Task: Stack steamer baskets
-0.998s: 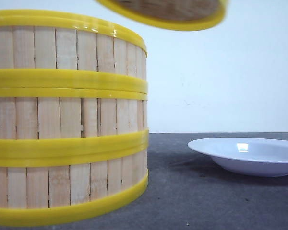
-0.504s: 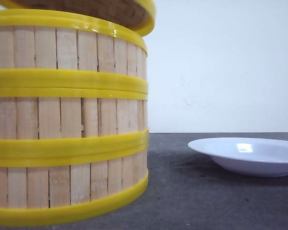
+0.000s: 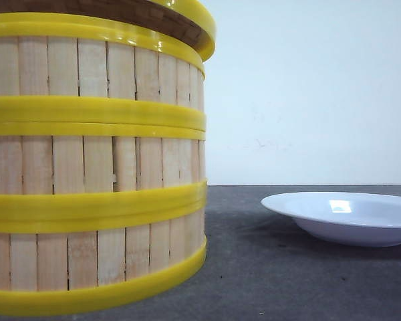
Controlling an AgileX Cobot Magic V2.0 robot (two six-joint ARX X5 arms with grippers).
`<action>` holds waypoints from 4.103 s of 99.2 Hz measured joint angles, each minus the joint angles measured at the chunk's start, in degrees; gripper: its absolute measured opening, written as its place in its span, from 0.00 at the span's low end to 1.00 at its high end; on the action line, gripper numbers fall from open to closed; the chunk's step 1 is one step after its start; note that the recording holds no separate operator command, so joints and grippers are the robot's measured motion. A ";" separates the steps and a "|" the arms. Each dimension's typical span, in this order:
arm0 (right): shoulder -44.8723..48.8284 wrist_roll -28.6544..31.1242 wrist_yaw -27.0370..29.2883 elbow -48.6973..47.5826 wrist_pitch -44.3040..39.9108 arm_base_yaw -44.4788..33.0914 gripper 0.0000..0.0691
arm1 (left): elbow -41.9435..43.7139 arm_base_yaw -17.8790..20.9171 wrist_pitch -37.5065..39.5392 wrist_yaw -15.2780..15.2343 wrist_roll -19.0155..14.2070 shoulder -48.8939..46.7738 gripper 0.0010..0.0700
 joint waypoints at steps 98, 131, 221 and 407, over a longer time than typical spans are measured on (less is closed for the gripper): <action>4.59 -0.37 -0.26 0.52 0.70 0.04 0.08 | 0.00 0.04 0.00 0.02 0.07 0.00 0.32; 4.37 0.07 -0.17 0.57 0.94 0.04 0.49 | 0.00 0.04 0.02 0.02 0.09 0.00 0.32; -38.64 1.33 8.02 -25.92 0.85 -33.66 0.58 | -0.44 -0.02 0.17 6.51 0.20 -2.54 0.32; -57.18 10.19 8.76 -69.46 18.95 -47.80 0.02 | -27.76 -0.26 20.35 7.15 0.39 -21.59 0.01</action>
